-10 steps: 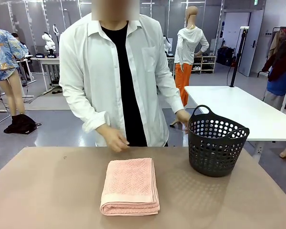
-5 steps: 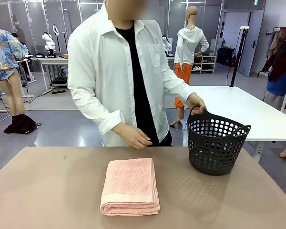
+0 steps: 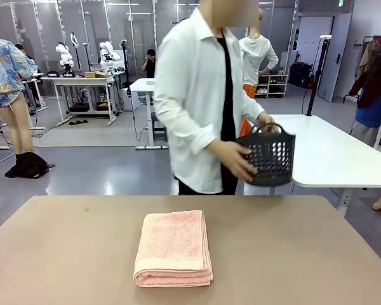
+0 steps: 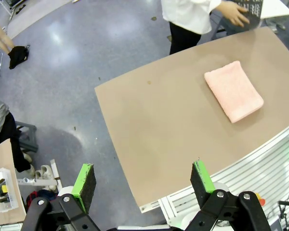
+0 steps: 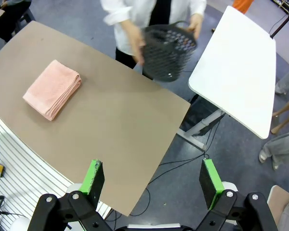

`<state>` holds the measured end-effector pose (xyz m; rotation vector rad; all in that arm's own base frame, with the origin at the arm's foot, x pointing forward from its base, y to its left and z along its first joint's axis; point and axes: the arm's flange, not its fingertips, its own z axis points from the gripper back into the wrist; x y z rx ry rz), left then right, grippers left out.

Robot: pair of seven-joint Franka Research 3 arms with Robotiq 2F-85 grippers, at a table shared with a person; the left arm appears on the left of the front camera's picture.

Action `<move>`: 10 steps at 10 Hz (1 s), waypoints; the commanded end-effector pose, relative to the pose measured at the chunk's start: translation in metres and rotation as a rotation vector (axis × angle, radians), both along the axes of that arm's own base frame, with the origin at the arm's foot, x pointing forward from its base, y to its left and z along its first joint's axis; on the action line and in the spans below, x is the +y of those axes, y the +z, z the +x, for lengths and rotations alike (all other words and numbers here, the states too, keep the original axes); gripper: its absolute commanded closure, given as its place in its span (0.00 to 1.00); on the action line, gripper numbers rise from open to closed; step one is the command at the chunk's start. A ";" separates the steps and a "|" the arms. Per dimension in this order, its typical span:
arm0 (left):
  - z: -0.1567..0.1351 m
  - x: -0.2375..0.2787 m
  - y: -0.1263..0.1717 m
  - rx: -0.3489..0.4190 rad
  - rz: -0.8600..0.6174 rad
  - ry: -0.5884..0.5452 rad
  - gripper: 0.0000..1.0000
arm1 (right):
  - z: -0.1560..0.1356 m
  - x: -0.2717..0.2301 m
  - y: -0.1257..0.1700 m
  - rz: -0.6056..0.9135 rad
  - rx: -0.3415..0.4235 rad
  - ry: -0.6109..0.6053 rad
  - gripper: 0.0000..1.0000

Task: Fold the towel.
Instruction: Pick up the 100 cm Hotel Towel and place it on the left side of the table.

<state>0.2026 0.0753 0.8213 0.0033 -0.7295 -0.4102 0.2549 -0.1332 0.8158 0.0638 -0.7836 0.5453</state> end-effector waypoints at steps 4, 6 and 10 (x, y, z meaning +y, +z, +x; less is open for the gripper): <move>0.000 0.001 0.003 0.012 0.004 0.009 0.00 | -0.001 0.000 0.000 0.000 0.003 -0.008 0.00; 0.000 0.000 0.000 0.000 0.000 0.000 0.00 | -0.001 0.000 0.000 0.000 0.003 -0.008 0.00; 0.091 -0.023 -0.069 0.088 -0.081 0.248 0.00 | -0.001 0.000 0.000 0.000 0.003 -0.008 0.00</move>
